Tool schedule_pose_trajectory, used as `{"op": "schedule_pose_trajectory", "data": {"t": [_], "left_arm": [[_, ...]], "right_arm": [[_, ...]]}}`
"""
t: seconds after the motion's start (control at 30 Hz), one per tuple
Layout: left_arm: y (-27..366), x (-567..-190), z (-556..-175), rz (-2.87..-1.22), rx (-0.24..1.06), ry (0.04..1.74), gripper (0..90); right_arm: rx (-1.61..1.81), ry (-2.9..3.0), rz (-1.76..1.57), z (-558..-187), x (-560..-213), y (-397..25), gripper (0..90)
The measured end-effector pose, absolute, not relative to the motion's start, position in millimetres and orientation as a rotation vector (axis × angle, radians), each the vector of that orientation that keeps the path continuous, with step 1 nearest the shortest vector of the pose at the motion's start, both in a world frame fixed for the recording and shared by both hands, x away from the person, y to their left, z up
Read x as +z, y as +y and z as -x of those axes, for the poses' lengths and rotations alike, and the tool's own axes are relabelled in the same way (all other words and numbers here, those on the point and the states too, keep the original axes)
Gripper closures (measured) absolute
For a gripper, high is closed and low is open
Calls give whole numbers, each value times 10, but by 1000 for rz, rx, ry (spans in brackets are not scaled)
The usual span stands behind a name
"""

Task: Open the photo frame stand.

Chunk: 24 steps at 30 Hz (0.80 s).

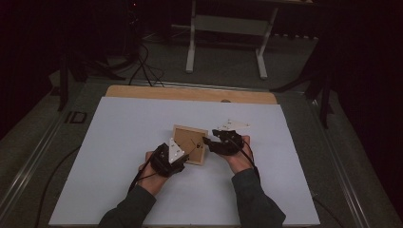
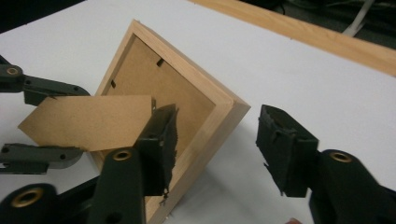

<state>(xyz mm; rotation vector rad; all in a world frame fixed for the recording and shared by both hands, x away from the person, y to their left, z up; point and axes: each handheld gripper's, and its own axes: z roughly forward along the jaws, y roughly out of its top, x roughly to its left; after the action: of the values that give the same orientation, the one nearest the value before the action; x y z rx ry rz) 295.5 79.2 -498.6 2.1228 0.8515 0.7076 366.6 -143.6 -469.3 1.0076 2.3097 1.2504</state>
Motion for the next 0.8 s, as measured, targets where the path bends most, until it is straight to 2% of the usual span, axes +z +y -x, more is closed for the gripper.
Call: {"op": "schedule_pose_trajectory", "data": {"t": [0.5,0.63,0.8], "left_arm": [[773,-5009,-2889,-2142,776,809,524],[761,-5025,-2855,-2156,817,777,525],[775,-5035,-2864,-2156,808,782,524]], "right_arm": [[1328,2393,-1095,-3805,-4776,-1365,349],[1325,2416,-1105,-3841,-4792,-1356,342],[1369,2437,-1118,-3860,-4811,-1333,361]]}}
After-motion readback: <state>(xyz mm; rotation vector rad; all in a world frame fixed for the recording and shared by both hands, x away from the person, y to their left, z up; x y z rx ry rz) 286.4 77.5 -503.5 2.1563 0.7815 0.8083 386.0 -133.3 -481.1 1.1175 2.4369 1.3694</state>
